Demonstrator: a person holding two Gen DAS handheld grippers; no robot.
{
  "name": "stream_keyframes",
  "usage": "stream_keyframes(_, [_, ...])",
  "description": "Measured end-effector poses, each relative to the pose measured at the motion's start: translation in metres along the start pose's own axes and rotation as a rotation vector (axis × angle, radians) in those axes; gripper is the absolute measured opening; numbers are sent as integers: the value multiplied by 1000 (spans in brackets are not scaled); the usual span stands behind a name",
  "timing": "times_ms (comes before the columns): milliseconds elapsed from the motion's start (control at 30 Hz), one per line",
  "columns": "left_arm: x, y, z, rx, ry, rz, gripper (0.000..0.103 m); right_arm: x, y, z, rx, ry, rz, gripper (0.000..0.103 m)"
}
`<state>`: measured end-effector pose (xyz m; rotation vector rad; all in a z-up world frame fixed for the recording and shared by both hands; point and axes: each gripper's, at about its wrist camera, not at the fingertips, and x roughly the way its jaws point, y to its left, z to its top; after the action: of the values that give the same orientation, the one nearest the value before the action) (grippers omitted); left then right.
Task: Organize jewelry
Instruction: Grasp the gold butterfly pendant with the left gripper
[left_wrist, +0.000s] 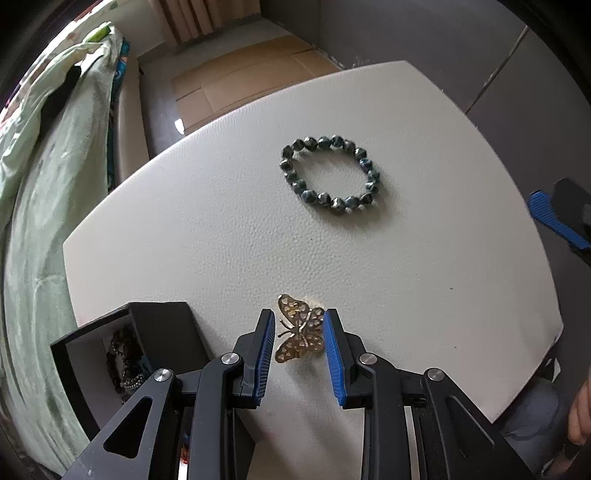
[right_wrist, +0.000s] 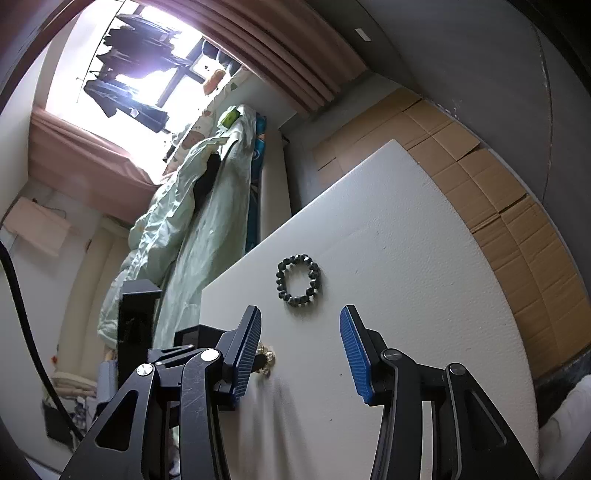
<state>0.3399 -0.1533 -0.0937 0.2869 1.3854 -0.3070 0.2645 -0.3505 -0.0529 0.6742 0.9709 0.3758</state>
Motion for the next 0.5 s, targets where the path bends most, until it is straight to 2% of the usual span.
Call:
stream_keyframes(233, [8,-1,-3,-1,11,-28,28,0,1,0,-2,0,-1,46])
stream_keyframes(400, [2,10,-5,-10,-5,-65,13,2,3,-1,-9,6,-1,46])
stream_keyframes(500, [-6,15,-7,-15,-22,-84,13,7,6,-1,-19,16,-3,46])
